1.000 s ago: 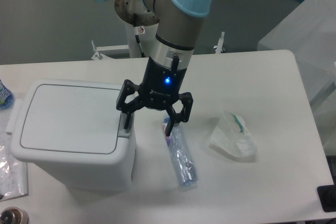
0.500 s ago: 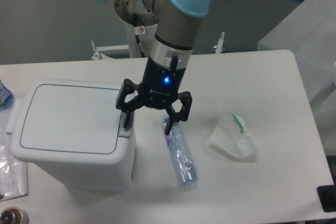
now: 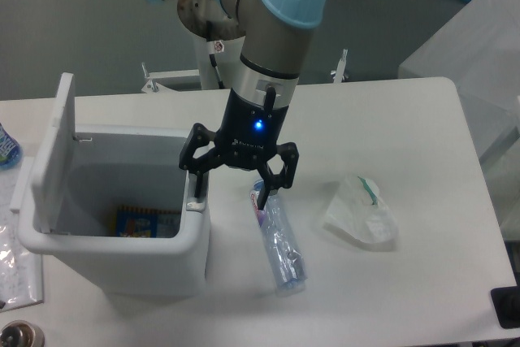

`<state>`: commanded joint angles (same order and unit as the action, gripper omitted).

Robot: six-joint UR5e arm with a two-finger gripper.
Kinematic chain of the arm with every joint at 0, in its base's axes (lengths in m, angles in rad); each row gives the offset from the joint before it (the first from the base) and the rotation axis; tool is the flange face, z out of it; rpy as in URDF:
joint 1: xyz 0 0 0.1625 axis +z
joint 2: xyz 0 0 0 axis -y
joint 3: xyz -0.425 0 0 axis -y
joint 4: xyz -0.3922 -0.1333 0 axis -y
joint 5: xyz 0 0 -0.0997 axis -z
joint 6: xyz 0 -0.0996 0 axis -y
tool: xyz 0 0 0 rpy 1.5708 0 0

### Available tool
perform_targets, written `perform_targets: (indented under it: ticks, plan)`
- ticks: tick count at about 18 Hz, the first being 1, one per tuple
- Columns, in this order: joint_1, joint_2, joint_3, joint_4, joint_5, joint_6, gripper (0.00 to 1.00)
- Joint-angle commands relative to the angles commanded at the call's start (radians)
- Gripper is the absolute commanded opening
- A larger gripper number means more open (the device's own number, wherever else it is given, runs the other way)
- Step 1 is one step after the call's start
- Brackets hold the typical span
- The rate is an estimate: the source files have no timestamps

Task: Open the trash can

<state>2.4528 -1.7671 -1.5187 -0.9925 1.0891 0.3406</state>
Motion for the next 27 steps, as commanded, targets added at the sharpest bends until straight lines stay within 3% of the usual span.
perform_targets:
  ticks: [5,9,14,20,27]
  plan:
    - [0.035,-0.014,0.055,0.008,0.005,0.002,1.0]
    - [0.086,-0.044,0.069,0.084,0.066,0.059,1.0]
    - [0.144,-0.061,0.054,0.086,0.201,0.233,1.0]
    - [0.147,-0.152,0.065,0.089,0.342,0.449,1.0]
    - [0.152,-0.204,0.058,0.087,0.391,0.466,1.0]
